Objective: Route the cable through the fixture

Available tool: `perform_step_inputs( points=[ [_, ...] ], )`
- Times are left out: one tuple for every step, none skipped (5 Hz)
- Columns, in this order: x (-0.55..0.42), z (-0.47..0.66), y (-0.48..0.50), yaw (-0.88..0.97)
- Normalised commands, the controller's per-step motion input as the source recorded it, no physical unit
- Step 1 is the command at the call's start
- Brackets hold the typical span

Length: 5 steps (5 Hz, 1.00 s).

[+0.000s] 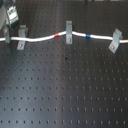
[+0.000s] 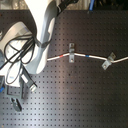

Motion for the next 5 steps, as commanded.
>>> perform_step_inputs(
  points=[
    [0.357, -0.54, -0.38, 0.0],
    [0.11, -0.43, -0.097, -0.09],
    [0.019, 0.0, -0.001, 0.0],
    [0.632, -0.24, -0.306, -0.04],
    [0.313, -0.19, -0.316, -0.09]
  ],
)
